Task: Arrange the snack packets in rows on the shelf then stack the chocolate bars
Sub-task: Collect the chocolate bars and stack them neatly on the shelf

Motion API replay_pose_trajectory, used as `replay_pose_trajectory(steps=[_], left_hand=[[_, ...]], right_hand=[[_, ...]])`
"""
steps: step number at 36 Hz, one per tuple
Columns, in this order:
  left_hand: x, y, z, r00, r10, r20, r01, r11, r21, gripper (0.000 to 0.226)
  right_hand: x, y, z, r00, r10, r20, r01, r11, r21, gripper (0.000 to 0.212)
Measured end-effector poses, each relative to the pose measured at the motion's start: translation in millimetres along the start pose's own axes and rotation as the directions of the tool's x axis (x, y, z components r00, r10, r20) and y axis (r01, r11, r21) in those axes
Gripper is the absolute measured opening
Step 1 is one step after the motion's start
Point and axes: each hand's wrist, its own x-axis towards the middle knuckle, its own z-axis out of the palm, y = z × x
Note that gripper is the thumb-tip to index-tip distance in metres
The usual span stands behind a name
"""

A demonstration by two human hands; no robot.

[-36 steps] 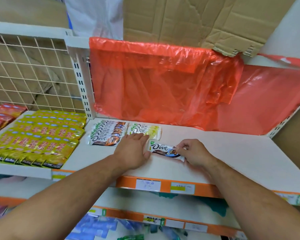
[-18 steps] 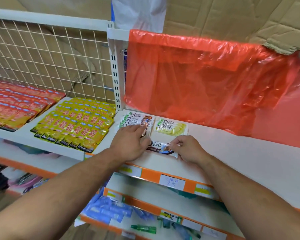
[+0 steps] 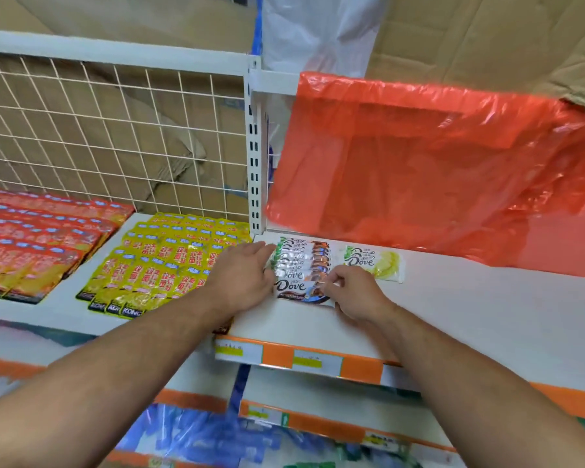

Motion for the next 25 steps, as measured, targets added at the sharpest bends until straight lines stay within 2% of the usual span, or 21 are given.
replay_pose_trajectory(steps=[2, 5, 12, 19, 25], left_hand=[[2, -11, 2, 0.999, 0.038, 0.014, -0.038, 0.999, 0.001, 0.075], [5, -24, 3, 0.996, 0.080, 0.032, -0.081, 0.997, 0.002, 0.078], [8, -30, 1, 0.991, 0.125, 0.039, -0.125, 0.992, -0.023, 0.082], [6, -28, 0, 0.993, 0.119, 0.018, -0.117, 0.991, -0.059, 0.083], [4, -25, 0, 0.995, 0.093, 0.043, -0.091, 0.994, -0.064, 0.083]], right_hand=[[1, -5, 7, 0.998, 0.033, -0.051, -0.034, 0.999, -0.015, 0.013], [0, -11, 16, 0.994, 0.097, -0.045, -0.098, 0.995, -0.022, 0.014], [1, -16, 24, 0.980, 0.152, -0.132, -0.174, 0.968, -0.179, 0.010], [5, -21, 23, 0.964, 0.186, -0.192, -0.225, 0.951, -0.210, 0.006], [9, -25, 23, 0.964, 0.168, -0.206, -0.220, 0.938, -0.268, 0.013]])
